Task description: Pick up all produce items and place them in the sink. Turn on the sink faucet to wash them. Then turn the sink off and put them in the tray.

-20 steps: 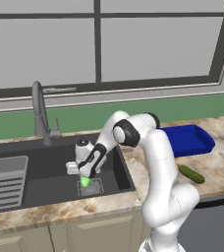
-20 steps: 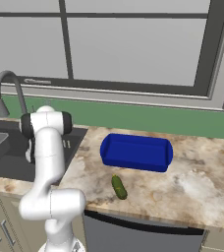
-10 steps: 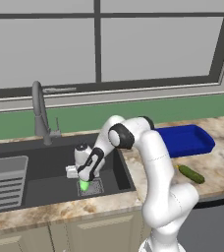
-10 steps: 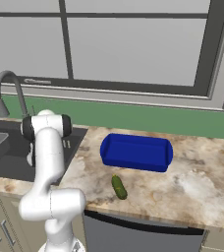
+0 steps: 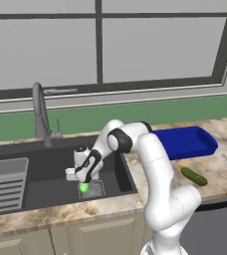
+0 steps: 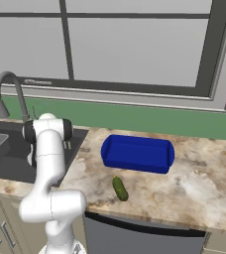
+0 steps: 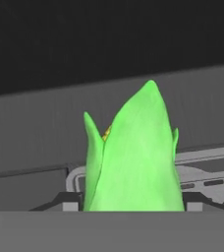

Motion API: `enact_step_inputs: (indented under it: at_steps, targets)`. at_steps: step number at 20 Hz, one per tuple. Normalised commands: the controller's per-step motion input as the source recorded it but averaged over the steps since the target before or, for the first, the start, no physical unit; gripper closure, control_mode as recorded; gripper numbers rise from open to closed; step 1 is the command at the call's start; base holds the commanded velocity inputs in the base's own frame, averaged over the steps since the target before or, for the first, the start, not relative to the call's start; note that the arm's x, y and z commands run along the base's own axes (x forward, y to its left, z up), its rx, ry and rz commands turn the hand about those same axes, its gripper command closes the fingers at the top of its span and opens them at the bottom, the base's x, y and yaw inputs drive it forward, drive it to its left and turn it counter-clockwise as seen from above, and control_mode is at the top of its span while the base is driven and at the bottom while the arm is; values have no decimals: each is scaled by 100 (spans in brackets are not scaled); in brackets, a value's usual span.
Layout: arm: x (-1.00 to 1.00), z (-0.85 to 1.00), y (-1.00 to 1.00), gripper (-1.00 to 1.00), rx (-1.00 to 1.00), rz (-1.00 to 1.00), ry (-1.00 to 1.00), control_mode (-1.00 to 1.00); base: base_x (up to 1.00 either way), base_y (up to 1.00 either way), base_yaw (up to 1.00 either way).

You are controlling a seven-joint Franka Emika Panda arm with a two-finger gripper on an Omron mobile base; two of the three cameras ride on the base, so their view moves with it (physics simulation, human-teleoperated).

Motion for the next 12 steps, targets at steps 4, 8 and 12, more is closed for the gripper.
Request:
enact_step_inputs:
  at_steps: [4, 8, 12]
  targets:
    - [6, -31, 5, -100, 0, 0, 2, -100, 0, 0, 0]
    - [0, -2, 3, -100, 0, 0, 0, -100, 0, 0, 0]
    - [5, 13, -10, -100, -1, 0, 5, -100, 0, 0, 0]
